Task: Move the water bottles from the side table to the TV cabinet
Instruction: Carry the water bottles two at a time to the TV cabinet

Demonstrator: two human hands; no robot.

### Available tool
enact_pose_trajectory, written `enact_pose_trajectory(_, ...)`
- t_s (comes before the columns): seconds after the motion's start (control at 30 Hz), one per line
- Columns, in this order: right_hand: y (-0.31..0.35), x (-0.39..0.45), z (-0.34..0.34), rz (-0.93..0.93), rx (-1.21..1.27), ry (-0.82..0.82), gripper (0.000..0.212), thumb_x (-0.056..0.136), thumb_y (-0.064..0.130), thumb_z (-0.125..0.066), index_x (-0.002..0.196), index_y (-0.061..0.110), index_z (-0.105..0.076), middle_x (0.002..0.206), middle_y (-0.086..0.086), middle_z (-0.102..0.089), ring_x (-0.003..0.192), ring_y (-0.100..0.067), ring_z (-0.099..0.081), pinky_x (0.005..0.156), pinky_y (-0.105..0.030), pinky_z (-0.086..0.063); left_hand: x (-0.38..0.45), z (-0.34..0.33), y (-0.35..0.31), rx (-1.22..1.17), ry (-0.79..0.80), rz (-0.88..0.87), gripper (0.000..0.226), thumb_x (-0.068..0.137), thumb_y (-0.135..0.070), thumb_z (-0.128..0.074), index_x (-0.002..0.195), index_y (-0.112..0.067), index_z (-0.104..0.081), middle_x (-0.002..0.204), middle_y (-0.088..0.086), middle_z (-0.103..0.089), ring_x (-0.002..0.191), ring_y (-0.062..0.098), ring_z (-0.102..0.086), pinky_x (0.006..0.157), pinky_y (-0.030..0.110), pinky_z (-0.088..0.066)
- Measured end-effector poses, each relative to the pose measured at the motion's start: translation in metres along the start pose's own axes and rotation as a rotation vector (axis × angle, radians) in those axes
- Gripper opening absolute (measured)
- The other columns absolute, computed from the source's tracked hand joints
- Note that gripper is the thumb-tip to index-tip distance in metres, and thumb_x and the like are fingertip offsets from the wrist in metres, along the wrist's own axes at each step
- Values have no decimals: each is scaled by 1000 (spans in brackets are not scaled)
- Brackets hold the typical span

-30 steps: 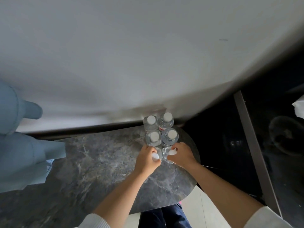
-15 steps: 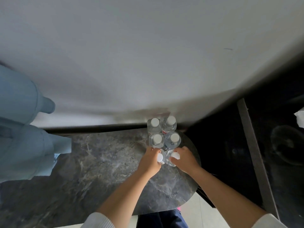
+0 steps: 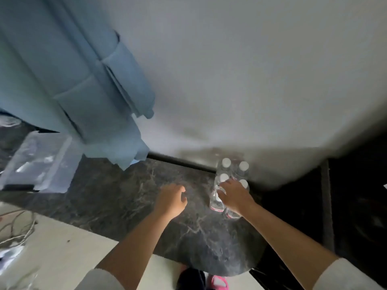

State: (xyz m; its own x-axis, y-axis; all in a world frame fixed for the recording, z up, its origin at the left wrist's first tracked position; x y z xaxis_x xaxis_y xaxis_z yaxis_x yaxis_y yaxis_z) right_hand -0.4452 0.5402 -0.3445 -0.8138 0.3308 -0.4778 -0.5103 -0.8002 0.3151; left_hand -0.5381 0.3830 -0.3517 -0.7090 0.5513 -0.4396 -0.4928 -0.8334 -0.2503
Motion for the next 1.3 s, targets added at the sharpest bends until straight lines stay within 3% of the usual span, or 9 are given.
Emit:
enact_pose_trajectory(0.2,91,-4,16,326,-112,-2,35,96,17,-35,119,5,-59,127,-14,-57,118,-31,-52,96,-35,-45,-90,45,84,-13,-156,313,33,93,-22,-47,120,-11,-62,121,11,-62,116,25,-56,100,33,-46)
enact_pose_trajectory(0.33,185,-19,11,538,-156,34,33,96,18,-36,117,7,-59,126,-12,-60,120,-30,-53,97,-36,-44,-172,60,151,-78,-224,567,33,96,-24,-42,124,-15,-57,134,7,-54,127,24,-47,106,32,-39)
enact_pose_trajectory(0.5,305,-56,-17,791,-197,96,39,97,23,-39,134,13,-49,140,-9,-51,129,-25,-47,108,-35,-38,-279,62,222,-107,-281,818,35,95,-30,-43,127,-19,-54,135,5,-50,128,23,-42,103,32,-39)
enact_pose_trajectory(0.77,508,-167,-94,1227,-334,156,40,95,20,-45,134,10,-46,131,-12,-57,118,-25,-56,102,-33,-44,-464,54,331,-206,-335,1218,36,95,-30,-43,129,-21,-53,134,6,-49,128,25,-42,103,35,-39)
enact_pose_trajectory(0.93,618,-233,-149,1378,-388,137,32,89,17,-49,118,3,-56,125,-15,-57,119,-32,-52,97,-38,-45,-559,52,396,-222,-366,1351,35,95,-28,-43,128,-20,-53,135,7,-49,130,25,-41,103,34,-39)
enact_pose_trajectory(1.1,717,-288,-192,1492,-438,116,47,92,23,-49,138,12,-42,140,-12,-46,129,-29,-43,107,-37,-38,-646,52,463,-249,-459,1458,34,93,-25,-46,125,-19,-55,135,7,-50,129,28,-43,102,37,-40)
enact_pose_trajectory(1.3,824,-310,-230,1583,-478,114,44,91,22,-50,133,10,-47,136,-16,-47,126,-30,-43,102,-34,-41,-708,58,540,-236,-530,1559,37,92,-25,-48,129,-20,-52,135,6,-51,129,27,-42,103,37,-40)
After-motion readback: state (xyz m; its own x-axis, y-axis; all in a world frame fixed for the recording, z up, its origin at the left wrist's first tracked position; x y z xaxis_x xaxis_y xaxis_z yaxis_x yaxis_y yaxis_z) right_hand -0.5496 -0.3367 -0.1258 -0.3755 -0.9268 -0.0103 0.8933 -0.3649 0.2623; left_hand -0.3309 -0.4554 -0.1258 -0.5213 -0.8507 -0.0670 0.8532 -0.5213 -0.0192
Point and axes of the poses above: each hand's wrist, its own x-axis towards the middle knuckle, its own z-axis out of the back of the hand, y = z × x, the point moved 2 cm from there along x, towards the middle knuckle
